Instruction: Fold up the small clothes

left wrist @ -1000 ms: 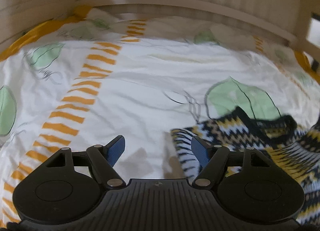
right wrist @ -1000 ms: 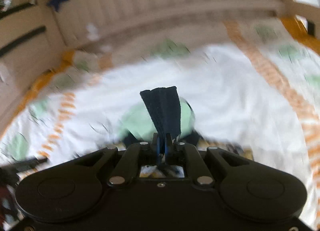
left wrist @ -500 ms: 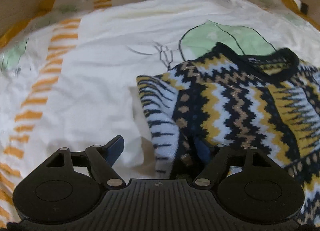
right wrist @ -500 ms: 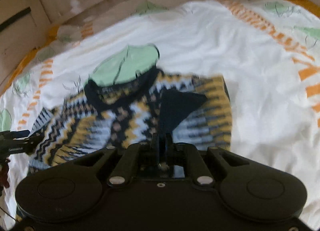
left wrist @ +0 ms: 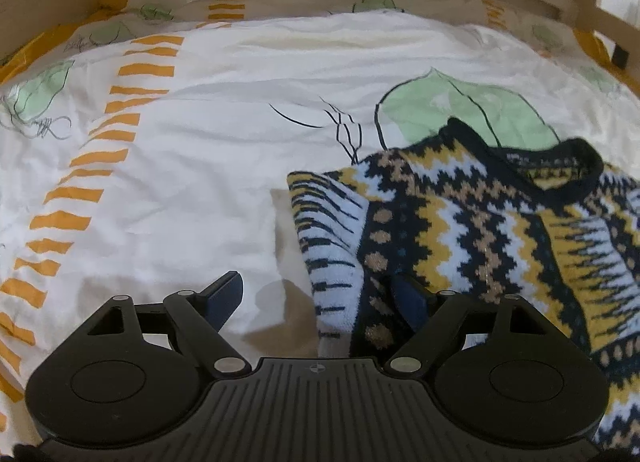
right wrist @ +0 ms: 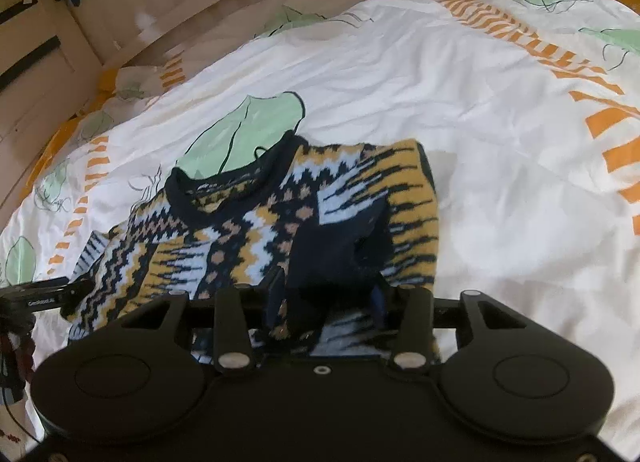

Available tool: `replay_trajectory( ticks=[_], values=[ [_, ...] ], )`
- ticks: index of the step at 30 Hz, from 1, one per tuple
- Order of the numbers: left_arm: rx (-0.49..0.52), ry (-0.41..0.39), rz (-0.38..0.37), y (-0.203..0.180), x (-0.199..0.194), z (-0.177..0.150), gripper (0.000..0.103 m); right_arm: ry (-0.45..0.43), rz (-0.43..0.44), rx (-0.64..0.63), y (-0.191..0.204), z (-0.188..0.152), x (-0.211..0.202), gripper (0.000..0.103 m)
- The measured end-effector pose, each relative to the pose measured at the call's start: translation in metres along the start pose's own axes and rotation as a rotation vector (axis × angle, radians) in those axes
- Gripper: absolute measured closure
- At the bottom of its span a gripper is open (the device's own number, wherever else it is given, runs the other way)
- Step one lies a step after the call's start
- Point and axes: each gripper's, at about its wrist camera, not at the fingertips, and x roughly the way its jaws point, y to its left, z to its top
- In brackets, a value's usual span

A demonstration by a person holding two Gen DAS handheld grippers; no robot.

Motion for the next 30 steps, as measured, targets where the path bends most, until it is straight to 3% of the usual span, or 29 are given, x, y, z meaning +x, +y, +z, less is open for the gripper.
replay_trajectory(
  ticks=[2,3,4,5,7,12,15,18,23,28,30],
  values=[
    [-0.013,0.005,-0.007,0.002,0.002,0.000,0.022,-0.007,0.004,0.004,-0.001,0.001,0.003,0.053],
    [-0.016,0.006,-0.009,0.002,0.003,0.000,0.022,-0.007,0.007,0.002,-0.001,0.002,0.005,0.060],
    [-0.017,0.005,-0.010,0.002,0.003,0.000,0.022,-0.004,0.008,-0.003,0.000,0.001,0.006,0.089],
    [-0.016,-0.001,-0.009,0.001,0.003,0.000,0.022,0.002,0.012,-0.012,0.001,0.001,0.007,0.091],
    [-0.019,-0.043,-0.002,0.000,-0.002,0.002,0.022,-0.029,0.007,-0.060,0.010,0.003,0.001,0.091],
    [-0.027,-0.137,0.026,-0.001,-0.012,0.006,0.022,-0.232,0.006,-0.162,0.025,0.016,-0.037,0.092],
    [-0.051,-0.098,0.020,0.003,-0.004,0.005,0.022,-0.168,-0.089,-0.150,0.010,0.013,-0.021,0.092],
    [-0.033,-0.063,0.043,0.001,0.001,0.002,0.022,-0.069,-0.075,-0.069,-0.007,0.008,0.000,0.091],
    [0.026,-0.018,0.085,0.000,0.009,-0.004,0.020,-0.047,-0.091,-0.090,-0.004,0.003,0.006,0.090],
    [-0.004,-0.010,0.088,0.007,0.008,-0.005,0.018,-0.032,-0.119,-0.068,-0.012,0.004,0.010,0.089],
    [-0.036,-0.043,0.079,0.010,0.002,-0.003,0.018,-0.034,-0.123,-0.060,-0.014,0.004,0.010,0.089]
  ],
)
